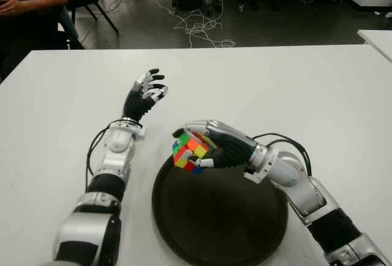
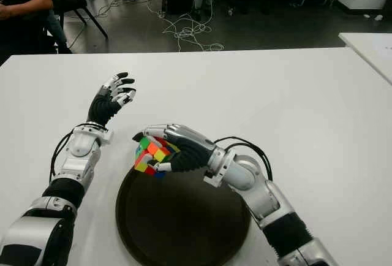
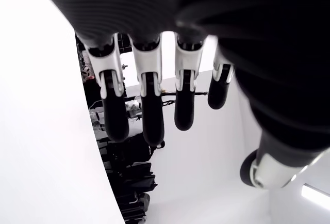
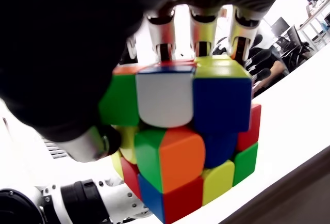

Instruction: Pick up the Rubik's Cube and put it in the plate

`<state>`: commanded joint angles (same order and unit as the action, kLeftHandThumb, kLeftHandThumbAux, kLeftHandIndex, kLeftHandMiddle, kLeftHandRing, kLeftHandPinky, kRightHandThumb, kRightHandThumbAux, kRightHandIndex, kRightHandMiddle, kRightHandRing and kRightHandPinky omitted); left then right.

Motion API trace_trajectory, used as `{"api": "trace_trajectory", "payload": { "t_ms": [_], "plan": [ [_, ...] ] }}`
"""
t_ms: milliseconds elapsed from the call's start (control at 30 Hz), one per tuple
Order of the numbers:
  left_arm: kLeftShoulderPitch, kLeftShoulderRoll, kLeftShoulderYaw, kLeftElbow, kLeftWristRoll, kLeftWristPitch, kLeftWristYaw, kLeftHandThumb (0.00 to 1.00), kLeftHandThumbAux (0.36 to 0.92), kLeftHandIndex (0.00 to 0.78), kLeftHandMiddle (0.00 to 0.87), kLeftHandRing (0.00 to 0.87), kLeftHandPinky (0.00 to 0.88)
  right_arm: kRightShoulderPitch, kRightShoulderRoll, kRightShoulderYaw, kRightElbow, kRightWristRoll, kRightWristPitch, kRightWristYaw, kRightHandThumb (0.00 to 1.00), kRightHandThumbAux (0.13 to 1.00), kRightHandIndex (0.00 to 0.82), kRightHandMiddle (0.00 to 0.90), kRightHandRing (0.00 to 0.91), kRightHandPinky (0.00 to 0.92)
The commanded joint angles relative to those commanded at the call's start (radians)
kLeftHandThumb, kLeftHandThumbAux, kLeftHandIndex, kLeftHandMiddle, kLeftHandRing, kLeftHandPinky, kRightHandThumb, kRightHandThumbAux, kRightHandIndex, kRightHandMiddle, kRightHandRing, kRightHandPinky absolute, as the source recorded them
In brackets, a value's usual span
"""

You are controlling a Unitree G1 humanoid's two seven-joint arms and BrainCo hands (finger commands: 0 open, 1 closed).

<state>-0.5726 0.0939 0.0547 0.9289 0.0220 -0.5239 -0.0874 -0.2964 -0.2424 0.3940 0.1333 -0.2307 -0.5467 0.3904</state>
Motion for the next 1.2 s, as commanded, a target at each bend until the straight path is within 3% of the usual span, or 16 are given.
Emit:
{"api": "trace_trajectory", "payload": {
  "t_ms": [233,533,833,933,1033,1200],
  "plan": [
    [0.001,0.003,0.000,-0.005,0.001,0.002,-0.001,0.138,0.633,0.168,0.240,0.275,0.334,-0.013,0.000,-0.002,0.016,0.042,-0.006,0.039,0.687,0.742,0.396,0.172,0.124,0.133],
    [0.002,0.009,0.001,-0.006,-0.001,0.010,-0.008,0.153,0.638,0.176,0.245,0.278,0.339,-0.040,-0.025,-0.005,-0.007,0.036,0.016,0.085,0.684,0.743,0.396,0.160,0.121,0.137],
    [-0.001,0.015,0.000,0.000,0.005,0.009,-0.014,0.133,0.633,0.175,0.243,0.275,0.333,-0.050,-0.027,-0.015,-0.010,0.031,0.026,0.096,0.691,0.743,0.396,0.156,0.119,0.139],
    [-0.003,0.017,0.000,0.003,0.006,0.008,-0.015,0.130,0.631,0.174,0.243,0.273,0.330,-0.053,-0.028,-0.016,-0.010,0.032,0.031,0.099,0.505,0.916,0.220,0.150,0.112,0.130],
    [-0.004,0.017,0.000,0.004,0.005,0.007,-0.016,0.137,0.630,0.174,0.244,0.272,0.329,-0.057,-0.030,-0.020,-0.010,0.032,0.030,0.099,0.453,0.965,0.171,0.144,0.107,0.128],
    [-0.006,0.019,0.001,0.007,0.002,0.007,-0.020,0.145,0.630,0.173,0.239,0.274,0.329,-0.063,-0.028,-0.022,-0.006,0.043,0.029,0.106,0.452,0.993,0.146,0.135,0.099,0.126]
  ]
}}
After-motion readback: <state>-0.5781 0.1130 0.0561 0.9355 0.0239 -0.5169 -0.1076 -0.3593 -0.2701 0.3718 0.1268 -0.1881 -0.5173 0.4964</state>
